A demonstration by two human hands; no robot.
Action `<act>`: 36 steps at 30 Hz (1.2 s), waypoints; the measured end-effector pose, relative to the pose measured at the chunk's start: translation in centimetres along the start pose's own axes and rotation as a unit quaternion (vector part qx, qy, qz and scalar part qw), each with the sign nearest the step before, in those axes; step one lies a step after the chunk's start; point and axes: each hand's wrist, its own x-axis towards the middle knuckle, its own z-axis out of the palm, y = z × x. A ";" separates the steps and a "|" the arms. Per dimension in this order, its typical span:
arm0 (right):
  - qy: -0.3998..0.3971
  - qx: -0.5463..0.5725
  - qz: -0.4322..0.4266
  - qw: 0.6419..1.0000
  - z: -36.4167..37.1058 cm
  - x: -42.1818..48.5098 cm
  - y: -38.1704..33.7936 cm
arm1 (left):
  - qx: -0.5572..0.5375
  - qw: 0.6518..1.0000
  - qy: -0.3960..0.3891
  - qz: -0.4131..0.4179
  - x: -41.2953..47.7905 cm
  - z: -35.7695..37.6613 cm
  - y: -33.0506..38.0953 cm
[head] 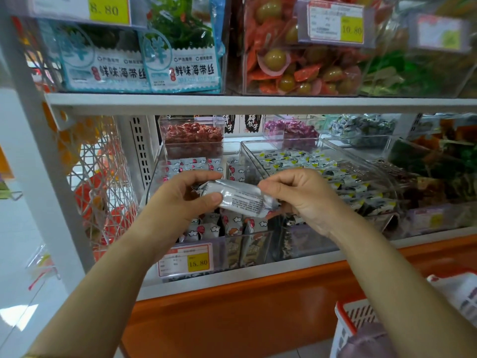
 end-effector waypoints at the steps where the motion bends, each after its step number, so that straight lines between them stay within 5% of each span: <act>1: -0.004 0.011 -0.003 1.000 0.0 0.0 0.1 | -0.012 1.000 0.015 -0.003 0.1 0.1 -0.2; 5: -0.045 -0.028 -0.037 0.998 0.0 -0.4 -0.2 | -0.070 0.995 0.070 0.001 0.8 1.0 -0.2; 11: 0.102 -0.079 -0.109 0.986 -0.6 0.0 -0.2 | -0.036 0.995 0.088 0.031 1.4 3.5 0.0; 18: 0.203 -0.097 -0.088 0.970 -2.3 0.2 0.3 | 0.267 0.953 0.112 0.084 2.4 5.4 -1.3; 23: 0.245 -0.156 -0.123 0.949 -2.1 0.1 0.1 | 0.379 0.919 0.092 0.061 2.6 6.0 -2.0; 36: 0.160 -0.359 -0.123 0.911 -0.9 1.9 0.7 | 0.405 0.913 0.023 0.031 2.0 6.0 -1.6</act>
